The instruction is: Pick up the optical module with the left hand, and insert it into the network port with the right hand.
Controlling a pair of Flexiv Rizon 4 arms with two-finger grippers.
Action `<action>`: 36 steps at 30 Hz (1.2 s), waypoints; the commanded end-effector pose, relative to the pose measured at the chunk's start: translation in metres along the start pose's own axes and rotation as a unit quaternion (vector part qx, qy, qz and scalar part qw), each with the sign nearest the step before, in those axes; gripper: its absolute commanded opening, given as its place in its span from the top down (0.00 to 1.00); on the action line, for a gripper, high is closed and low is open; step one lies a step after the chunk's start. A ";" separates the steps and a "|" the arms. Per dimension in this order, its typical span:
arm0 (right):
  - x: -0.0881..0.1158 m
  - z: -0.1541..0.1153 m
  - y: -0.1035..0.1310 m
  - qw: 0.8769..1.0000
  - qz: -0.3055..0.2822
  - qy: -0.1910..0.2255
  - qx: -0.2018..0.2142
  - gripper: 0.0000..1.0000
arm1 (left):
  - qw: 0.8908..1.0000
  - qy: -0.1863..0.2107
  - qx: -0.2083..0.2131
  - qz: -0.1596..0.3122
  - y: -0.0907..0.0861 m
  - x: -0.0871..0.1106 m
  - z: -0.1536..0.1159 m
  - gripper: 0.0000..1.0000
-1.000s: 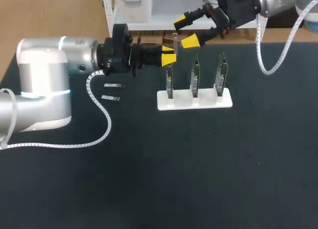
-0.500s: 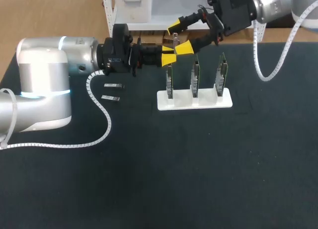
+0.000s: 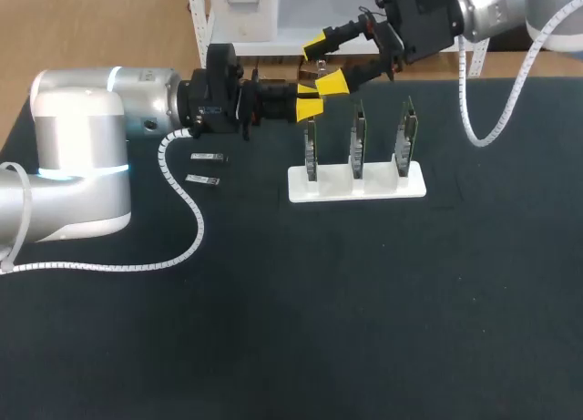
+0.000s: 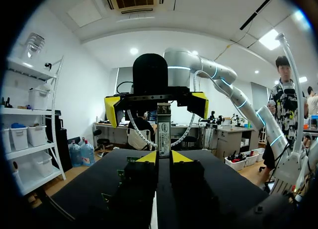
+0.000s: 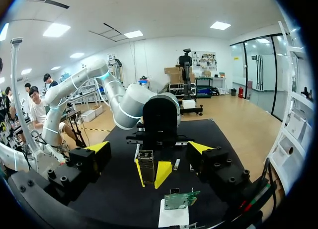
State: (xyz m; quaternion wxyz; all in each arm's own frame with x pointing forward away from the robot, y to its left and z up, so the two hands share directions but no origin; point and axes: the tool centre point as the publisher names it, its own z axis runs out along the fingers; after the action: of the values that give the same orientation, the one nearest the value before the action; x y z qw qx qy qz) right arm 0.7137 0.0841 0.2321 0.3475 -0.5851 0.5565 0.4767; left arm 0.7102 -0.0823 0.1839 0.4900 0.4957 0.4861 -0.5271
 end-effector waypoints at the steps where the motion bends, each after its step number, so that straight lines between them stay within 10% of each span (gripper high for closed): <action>1: 0.001 -0.002 0.003 1.000 0.000 -0.001 0.004 0.00 | 1.000 0.000 -0.002 0.000 -0.001 0.000 0.000 1.00; 31: 0.003 -0.004 0.005 1.000 0.006 -0.004 0.012 0.00 | 1.000 0.000 -0.002 0.000 -0.001 0.000 0.000 1.00; 33: 0.003 -0.004 0.005 1.000 0.006 -0.004 0.012 0.33 | 1.000 0.000 -0.002 0.000 -0.001 0.000 0.000 1.00; 36: 0.003 -0.004 0.005 1.000 0.006 -0.004 0.012 0.46 | 1.000 0.000 -0.002 0.000 -0.001 0.000 0.000 1.00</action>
State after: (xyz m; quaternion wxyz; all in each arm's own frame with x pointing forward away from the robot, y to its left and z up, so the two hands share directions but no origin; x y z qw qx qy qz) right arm 0.7109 0.0788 0.2312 0.3517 -0.5766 0.5637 0.4755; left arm 0.7102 -0.0823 0.1839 0.4900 0.4957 0.4861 -0.5271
